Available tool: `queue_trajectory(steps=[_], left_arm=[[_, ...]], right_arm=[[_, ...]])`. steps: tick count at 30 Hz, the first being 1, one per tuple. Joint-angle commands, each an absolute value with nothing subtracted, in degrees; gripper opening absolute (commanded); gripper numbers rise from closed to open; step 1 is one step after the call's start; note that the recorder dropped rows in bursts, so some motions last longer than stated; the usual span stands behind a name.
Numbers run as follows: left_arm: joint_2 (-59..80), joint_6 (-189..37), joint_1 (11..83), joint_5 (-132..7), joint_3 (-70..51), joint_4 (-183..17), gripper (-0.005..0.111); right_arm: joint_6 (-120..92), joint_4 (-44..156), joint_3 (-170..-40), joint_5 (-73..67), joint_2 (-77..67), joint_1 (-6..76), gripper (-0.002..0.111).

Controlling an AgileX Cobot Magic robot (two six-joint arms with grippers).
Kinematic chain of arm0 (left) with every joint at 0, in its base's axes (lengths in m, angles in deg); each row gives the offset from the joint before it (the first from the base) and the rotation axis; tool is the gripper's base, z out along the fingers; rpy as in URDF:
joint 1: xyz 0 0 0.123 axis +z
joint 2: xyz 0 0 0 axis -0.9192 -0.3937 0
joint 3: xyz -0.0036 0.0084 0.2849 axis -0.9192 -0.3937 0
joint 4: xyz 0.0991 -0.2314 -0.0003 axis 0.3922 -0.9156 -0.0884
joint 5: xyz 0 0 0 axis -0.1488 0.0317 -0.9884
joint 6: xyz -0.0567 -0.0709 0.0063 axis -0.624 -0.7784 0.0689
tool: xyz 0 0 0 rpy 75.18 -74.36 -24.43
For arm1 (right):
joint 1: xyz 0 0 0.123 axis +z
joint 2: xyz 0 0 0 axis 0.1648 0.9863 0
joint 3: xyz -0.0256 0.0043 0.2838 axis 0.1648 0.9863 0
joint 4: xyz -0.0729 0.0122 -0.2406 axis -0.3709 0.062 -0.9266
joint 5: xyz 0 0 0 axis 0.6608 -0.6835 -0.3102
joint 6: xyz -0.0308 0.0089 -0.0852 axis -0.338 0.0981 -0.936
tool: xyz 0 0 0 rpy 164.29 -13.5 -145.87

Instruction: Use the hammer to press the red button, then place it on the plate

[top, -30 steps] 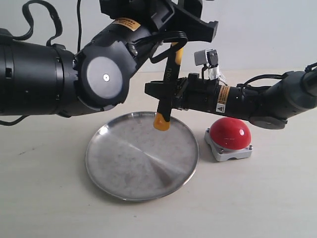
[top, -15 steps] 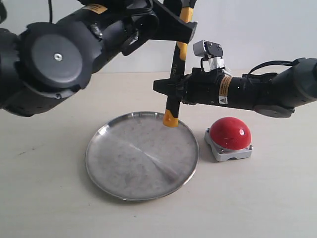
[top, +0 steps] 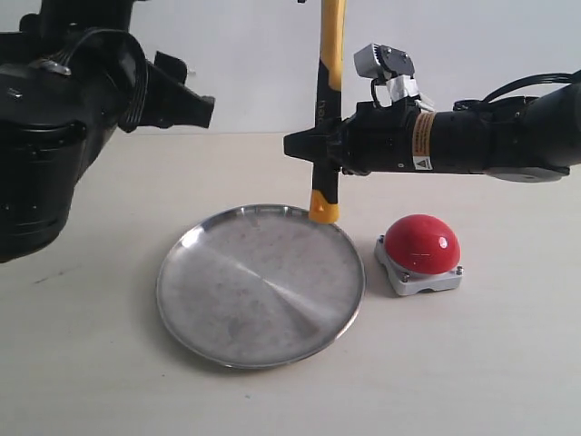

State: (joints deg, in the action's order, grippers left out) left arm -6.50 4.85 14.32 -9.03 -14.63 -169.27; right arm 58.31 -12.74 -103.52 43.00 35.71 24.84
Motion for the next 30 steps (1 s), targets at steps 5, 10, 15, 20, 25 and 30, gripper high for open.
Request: queue_trajectory(steps=[5, 10, 15, 20, 25, 30], left_arm=[[-5.4, 22.2, 25.3, -41.2, -11.9, -182.8, 0.067], [-5.6, 19.5, 39.4, -72.5, -11.7, -182.8, 0.067], [-7.0, 18.9, 53.5, -108.1, -11.7, -182.8, 0.067], [-10.3, 20.4, 61.5, -132.5, -11.7, -182.4, 0.067], [-12.0, 22.0, 61.4, -132.5, -11.7, -180.9, 0.067], [-13.4, 26.8, 60.8, -132.5, -11.7, -181.2, 0.067]], right_arm=[[59.1, -13.9, -104.0, 45.5, 34.1, 24.7, 0.0], [59.2, -13.9, -104.0, 45.5, 34.1, 24.7, 0.0], [59.2, -13.9, -104.0, 45.5, 34.1, 24.7, 0.0], [59.0, -13.8, -104.0, 45.5, 34.1, 24.7, 0.0], [58.6, -13.9, -104.0, 47.4, 34.1, 24.7, 0.0], [57.7, -15.0, -104.0, 53.4, 34.1, 24.7, 0.0]])
